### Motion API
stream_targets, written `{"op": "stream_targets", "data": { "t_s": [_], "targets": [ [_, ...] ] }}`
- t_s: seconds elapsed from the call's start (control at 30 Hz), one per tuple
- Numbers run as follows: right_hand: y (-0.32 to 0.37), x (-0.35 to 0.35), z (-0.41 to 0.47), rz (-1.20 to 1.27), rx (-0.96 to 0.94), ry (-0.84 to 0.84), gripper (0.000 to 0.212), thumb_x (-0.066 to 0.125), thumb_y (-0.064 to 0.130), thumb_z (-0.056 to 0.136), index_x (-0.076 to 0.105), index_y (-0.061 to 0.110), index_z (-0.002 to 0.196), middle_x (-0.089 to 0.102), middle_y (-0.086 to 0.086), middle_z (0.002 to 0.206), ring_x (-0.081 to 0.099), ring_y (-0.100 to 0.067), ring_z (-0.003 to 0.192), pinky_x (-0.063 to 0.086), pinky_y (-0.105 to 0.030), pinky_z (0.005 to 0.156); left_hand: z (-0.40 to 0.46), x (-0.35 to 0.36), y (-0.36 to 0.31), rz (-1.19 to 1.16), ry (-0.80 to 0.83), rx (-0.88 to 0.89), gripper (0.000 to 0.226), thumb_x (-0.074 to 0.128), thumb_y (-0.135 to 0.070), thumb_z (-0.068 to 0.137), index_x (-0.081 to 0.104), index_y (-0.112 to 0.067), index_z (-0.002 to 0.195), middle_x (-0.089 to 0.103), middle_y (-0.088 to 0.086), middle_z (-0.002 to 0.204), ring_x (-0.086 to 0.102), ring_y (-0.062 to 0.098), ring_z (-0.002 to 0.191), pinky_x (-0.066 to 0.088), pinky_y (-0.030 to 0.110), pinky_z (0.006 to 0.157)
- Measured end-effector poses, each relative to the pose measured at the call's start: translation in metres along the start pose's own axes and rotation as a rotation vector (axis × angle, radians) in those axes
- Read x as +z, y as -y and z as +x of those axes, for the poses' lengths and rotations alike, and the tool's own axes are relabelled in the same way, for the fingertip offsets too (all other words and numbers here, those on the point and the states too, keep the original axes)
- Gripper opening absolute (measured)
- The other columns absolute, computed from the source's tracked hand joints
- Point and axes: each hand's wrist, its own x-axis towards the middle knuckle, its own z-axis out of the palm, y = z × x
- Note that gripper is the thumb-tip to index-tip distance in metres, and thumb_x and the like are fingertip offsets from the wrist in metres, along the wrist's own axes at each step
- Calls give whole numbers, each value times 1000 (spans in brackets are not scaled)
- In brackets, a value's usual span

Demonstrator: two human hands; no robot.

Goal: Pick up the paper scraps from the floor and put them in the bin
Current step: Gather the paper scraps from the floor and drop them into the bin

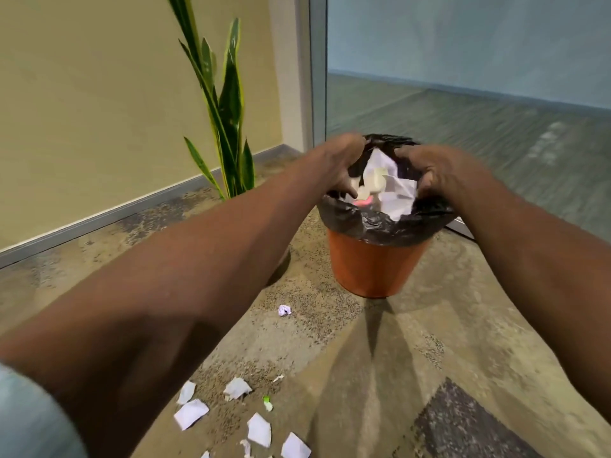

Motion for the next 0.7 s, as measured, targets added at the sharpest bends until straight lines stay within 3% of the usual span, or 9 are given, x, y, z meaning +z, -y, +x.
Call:
{"op": "stream_targets", "data": {
  "t_s": [0.03, 0.1, 0.2, 0.33, 0.4, 0.5, 0.57, 0.63, 0.7],
  "targets": [
    [1, 0, 2, 70, 39, -12, 24, 49, 33, 102, 56, 13, 113, 61, -13, 102, 60, -31, 90, 53, -54, 71, -3, 2, 1, 9, -42, 23, 34, 33, -10, 102, 60, 5, 116, 61, 24, 125, 55, 41, 121, 49, 56, 98],
    [3, -2, 6, 120, 72, -76, 46, 48, 32, 102, 39, 14, 143, 37, -20, 140, 41, -48, 124, 41, -76, 87, -3, 1, 5, -87, -96, 79, 28, 30, 0, 102, 52, 9, 117, 56, 25, 126, 51, 42, 127, 46, 56, 102],
    [2, 3, 5, 76, 48, -72, 52, 45, 30, 103, 33, 9, 149, 29, -18, 153, 30, -50, 135, 37, -75, 89, 6, -6, 12, -179, -191, 168, 39, 30, 6, 99, 45, 5, 136, 46, 25, 142, 51, 36, 128, 51, 44, 101],
    [0, 13, 10, -91, 48, 42, 45, 46, 35, 101, 49, 7, 137, 50, -10, 136, 37, -48, 128, 45, -69, 93, 0, -16, 21, -285, -163, 243, 44, 30, 6, 99, 40, 5, 142, 50, 26, 138, 57, 34, 123, 55, 38, 96],
    [0, 17, 8, -144, 29, 56, 34, 44, 34, 102, 55, 11, 124, 60, -4, 116, 41, -36, 119, 51, -58, 79, -4, -19, 24, -303, -163, 268, 40, 31, 6, 100, 46, 7, 137, 53, 27, 135, 59, 35, 120, 56, 38, 95],
    [1, 22, 5, -159, -43, 18, 25, 44, 30, 103, 53, 13, 119, 60, -5, 92, 50, -24, 99, 51, -49, 72, -10, -22, 26, -310, -165, 306, 38, 31, 7, 100, 50, 9, 133, 56, 29, 130, 63, 32, 113, 57, 38, 93],
    [1, 27, -1, -122, -129, -18, 19, 47, 26, 102, 56, 9, 102, 55, -7, 87, 51, -19, 74, 51, -36, 59, -16, -26, 29, -301, -163, 335, 38, 31, 8, 99, 51, 10, 131, 59, 28, 125, 65, 31, 103, 57, 38, 93],
    [-1, 32, -6, -106, -279, -123, 15, 56, 18, 94, 60, 6, 85, 57, -11, 82, 49, -19, 62, 42, -26, 48, -22, -31, 32, -302, -179, 356, 35, 34, 10, 98, 54, 9, 127, 63, 23, 111, 68, 26, 90, 58, 38, 90],
    [-3, 39, -14, -164, -488, -250, 19, 60, 14, 85, 69, -3, 85, 65, -18, 82, 55, -22, 65, 43, -33, 55, -29, -39, 37, -308, -197, 371, 30, 35, 11, 97, 59, 8, 115, 63, 16, 94, 65, 18, 76, 60, 33, 85]
  ]
}}
